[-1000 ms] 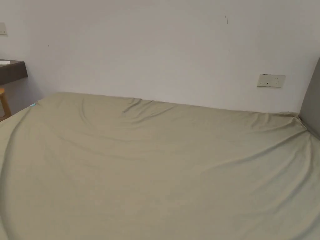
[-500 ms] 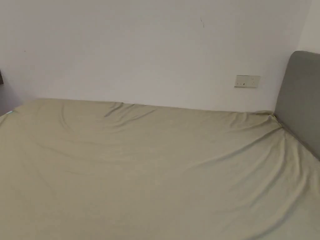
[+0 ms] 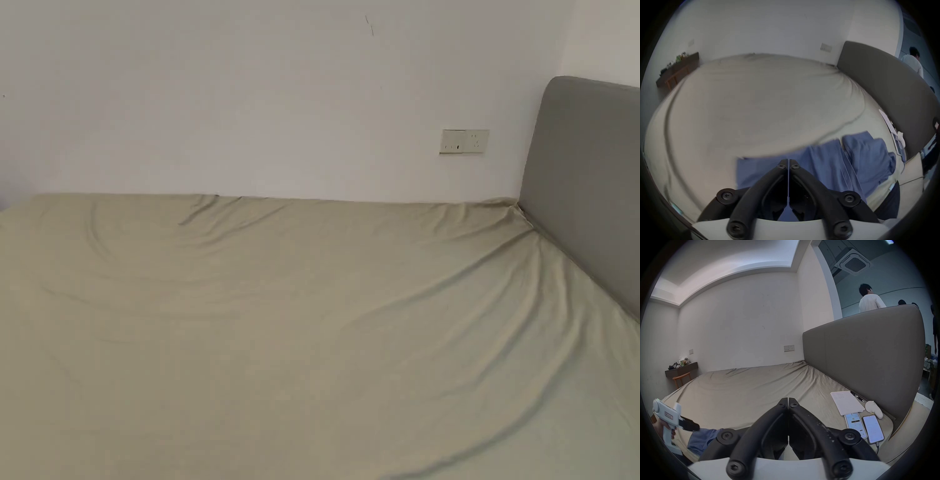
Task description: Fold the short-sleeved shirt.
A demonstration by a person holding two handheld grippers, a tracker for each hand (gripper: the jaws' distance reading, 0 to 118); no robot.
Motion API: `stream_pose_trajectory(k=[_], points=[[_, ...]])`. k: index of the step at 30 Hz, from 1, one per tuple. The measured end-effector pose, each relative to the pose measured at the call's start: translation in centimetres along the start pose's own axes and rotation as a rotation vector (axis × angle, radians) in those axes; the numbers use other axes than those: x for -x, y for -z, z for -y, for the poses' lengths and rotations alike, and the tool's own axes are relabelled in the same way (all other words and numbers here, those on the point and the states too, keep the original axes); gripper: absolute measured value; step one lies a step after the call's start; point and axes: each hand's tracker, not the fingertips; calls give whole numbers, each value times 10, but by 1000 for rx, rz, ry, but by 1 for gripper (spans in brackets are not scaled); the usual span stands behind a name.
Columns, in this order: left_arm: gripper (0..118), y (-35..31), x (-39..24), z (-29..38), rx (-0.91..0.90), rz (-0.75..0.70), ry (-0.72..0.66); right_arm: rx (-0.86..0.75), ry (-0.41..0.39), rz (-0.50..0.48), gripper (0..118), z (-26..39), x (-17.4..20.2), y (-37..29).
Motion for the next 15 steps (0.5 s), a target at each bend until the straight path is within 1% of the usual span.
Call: stream_pose_trajectory(k=[2, 5, 7, 9, 12, 14, 15], points=[[0, 11, -16, 15, 54, 91, -13, 2, -13, -19, 2, -1, 4, -1], [0, 29, -59, 32, 113, 187, 52, 8, -41, -20, 2, 1, 6, -2], [0, 35, -82, 39, 111, 161, 128, 11, -41, -18, 2, 1, 5, -3], [0, 33, -100, 37, 71, 124, 182, 15, -40, -12, 2, 1, 4, -5], [0, 27, -98, 27, 71, 223, 152, 22, -39, -6, 2, 1, 3, -5], [0, 23, -88, 21, 76, 257, 96, 26, -40, -1, 2, 1, 3, -4], [0, 19, -76, 18, 63, 285, 46, 27, -41, 0, 2, 1, 3, -5]])
